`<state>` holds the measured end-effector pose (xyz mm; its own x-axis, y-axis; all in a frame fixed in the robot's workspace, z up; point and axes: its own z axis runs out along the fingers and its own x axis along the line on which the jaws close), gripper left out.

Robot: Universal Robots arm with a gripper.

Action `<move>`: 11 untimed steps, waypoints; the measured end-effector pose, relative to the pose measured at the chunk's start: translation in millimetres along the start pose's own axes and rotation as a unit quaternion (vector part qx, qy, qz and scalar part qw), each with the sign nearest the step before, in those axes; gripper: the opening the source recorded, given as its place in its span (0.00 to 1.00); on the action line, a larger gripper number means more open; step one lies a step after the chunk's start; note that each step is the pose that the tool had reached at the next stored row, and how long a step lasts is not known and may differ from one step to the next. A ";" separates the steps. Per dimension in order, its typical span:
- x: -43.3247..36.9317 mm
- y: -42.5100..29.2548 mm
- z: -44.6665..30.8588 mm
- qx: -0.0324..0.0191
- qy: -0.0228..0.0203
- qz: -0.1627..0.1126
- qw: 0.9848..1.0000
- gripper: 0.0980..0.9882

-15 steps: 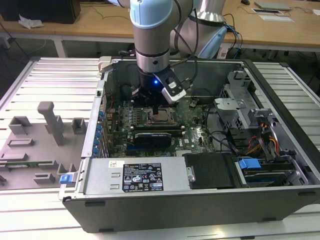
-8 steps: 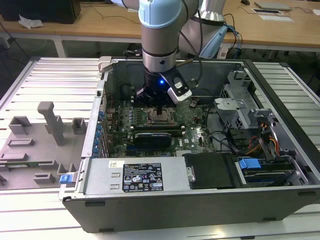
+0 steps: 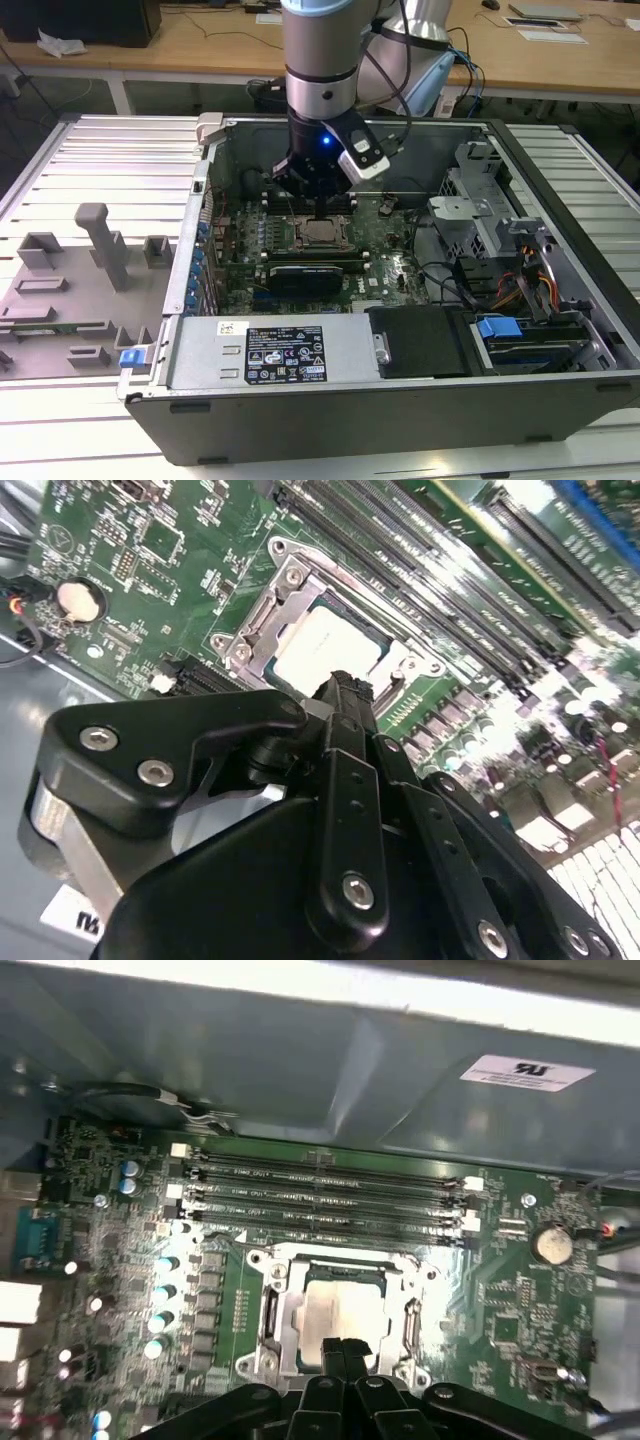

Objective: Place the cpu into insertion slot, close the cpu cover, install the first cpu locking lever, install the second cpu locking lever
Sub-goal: 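Close the cpu cover, then install the first cpu locking lever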

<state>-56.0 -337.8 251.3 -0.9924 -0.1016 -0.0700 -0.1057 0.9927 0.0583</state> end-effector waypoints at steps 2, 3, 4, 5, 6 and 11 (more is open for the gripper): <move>-0.4 0.2 -3.1 0.004 0.000 0.000 1.000 0.01; -0.3 0.2 -3.1 0.004 0.000 0.000 1.000 0.01; -0.3 0.2 -3.1 0.004 0.001 0.000 1.000 0.01; -0.3 0.2 -3.1 0.004 0.001 0.000 1.000 0.01; -0.3 0.2 -3.1 0.004 0.001 0.000 1.000 0.01; -0.3 0.2 -3.1 0.004 0.001 0.000 1.000 0.01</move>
<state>-55.9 -337.8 254.5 -0.9924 -0.1021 -0.0688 -0.1056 0.9932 0.0496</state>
